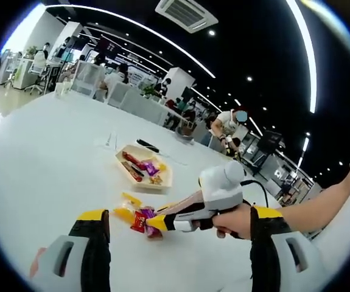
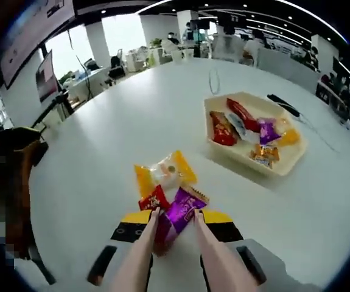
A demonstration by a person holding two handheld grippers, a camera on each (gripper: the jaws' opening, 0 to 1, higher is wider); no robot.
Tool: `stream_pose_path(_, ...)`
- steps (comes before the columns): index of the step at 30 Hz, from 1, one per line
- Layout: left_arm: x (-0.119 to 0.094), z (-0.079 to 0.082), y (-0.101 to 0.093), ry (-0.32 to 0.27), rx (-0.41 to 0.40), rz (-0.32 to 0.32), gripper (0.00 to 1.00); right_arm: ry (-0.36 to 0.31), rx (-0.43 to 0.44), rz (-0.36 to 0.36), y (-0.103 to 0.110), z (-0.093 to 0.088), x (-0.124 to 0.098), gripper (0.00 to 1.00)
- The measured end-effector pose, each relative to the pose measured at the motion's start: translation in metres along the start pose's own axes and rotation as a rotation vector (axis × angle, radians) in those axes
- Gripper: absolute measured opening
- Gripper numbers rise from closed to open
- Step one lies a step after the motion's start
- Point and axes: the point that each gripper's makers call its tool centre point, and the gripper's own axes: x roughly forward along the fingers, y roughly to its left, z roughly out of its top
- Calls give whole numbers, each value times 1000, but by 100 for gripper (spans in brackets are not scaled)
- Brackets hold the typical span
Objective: Place the target food into the container with the food tongs after gripping and lifting it, then release it inside without dropping or visibly crushing the food.
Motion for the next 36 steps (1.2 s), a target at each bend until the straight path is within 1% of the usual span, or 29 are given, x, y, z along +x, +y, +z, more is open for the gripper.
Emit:
stream_pose_path(1,0,0,0,-1,0,0,97,1,0,5,0,-1,0,28)
stream_pose_path(3,1,2,0,-10,-1,-3,98,19,19,37,-2,-5,-3,28)
stream_pose_path(5,2,2,0,-8,1,-2,98,27,22,44,-6,-10,-5,27)
stream_pose_path(6,3,-1,1,1,9,0,98,12,1,61,-5,-10,-6,27)
stream_pose_path(7,4,-1,1,2,10,0,98,22,-6,58,-6,-12,-7,27)
stream_pose_path(8,6,-6,3,23,25,7,98,33,-73,67,-6,-15,-7,27)
stream_pose_path(9,6,-7,4,26,27,8,97,38,-90,69,-6,-16,-8,27)
stream_pose_path(11,7,-11,5,44,35,11,97,61,-164,67,-5,-22,-11,27)
stream_pose_path(13,7,-13,5,53,38,12,97,56,-210,65,-6,-23,-12,27)
stream_pose_path(17,7,-12,9,57,56,21,98,60,-214,66,-1,-21,-13,27)
stream_pose_path(19,6,-10,10,52,58,30,98,78,-245,60,0,-21,-13,27)
stream_pose_path(20,7,-7,11,36,57,37,97,88,-264,59,0,-21,-13,27)
stream_pose_path(22,8,-7,11,39,52,38,97,47,-254,74,3,-13,-13,27)
stream_pose_path(25,11,-8,7,48,57,27,98,34,-237,76,5,-10,-13,27)
stream_pose_path(26,11,-7,5,48,58,22,98,37,-231,77,5,-11,-12,27)
stream_pose_path(28,10,-7,3,52,64,20,99,52,-231,81,6,-19,-8,27)
stream_pose_path(29,10,-7,4,53,75,21,99,-1,-290,82,7,-14,-11,26)
stream_pose_path(30,9,-7,5,54,78,25,99,5,-321,88,9,-16,-15,26)
stream_pose_path(31,9,-7,5,54,78,27,99,6,-329,89,9,-17,-16,26)
stream_pose_path(34,8,-7,7,52,75,35,98,-7,-293,86,3,-16,-15,24)
stream_pose_path(35,8,-6,7,50,75,35,98,-16,-295,84,4,-16,-15,24)
stream_pose_path(36,8,-5,6,47,75,34,98,-24,-316,75,6,-17,-16,24)
